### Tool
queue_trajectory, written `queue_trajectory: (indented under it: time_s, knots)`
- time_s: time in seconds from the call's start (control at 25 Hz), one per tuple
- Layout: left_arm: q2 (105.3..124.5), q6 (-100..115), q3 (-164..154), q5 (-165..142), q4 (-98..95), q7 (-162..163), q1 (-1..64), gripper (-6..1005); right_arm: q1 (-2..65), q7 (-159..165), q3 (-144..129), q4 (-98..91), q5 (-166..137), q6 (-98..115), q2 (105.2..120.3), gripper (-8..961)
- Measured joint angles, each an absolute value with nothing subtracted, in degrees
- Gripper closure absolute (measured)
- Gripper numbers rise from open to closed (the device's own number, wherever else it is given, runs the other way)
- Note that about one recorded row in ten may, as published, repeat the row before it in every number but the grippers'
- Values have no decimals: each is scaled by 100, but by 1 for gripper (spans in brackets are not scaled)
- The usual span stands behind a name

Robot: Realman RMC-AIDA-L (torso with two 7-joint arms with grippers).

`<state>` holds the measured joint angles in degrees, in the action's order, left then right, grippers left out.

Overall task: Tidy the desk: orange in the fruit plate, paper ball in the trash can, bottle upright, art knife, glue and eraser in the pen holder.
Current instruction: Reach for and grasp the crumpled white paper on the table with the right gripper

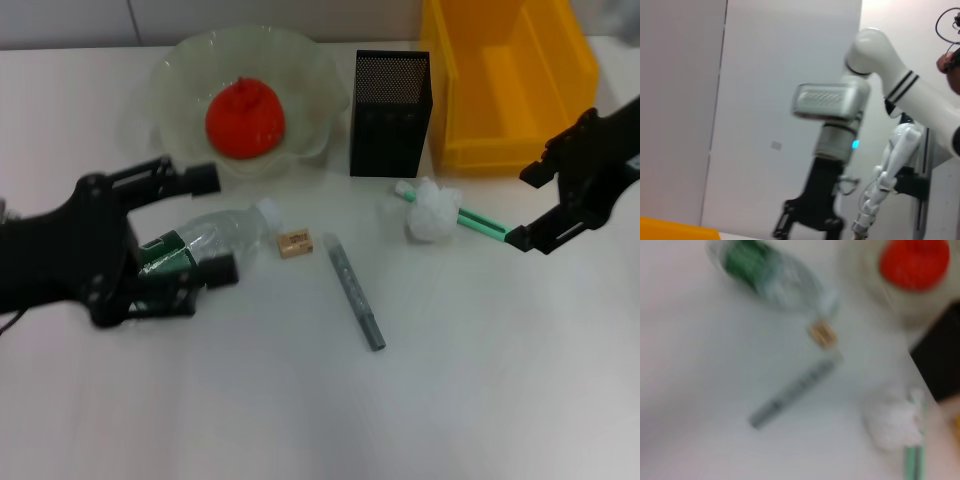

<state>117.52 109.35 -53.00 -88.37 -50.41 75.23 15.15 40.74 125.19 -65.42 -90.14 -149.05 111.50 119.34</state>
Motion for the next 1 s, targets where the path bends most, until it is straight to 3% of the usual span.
queue_trajectory:
  time_s: [0.36, 1.0]
  knots:
    - [11584, 11096, -5276, -8841, -4499, 7408, 1398, 154, 4282, 13923, -8603, -8365, -15936, 9649, 11968, 242]
    - [11575, 11091, -5273, -8860, -4465, 7365, 1441, 158, 4345, 14454, -9604, -6940, -15727, 7782, 11971, 283]
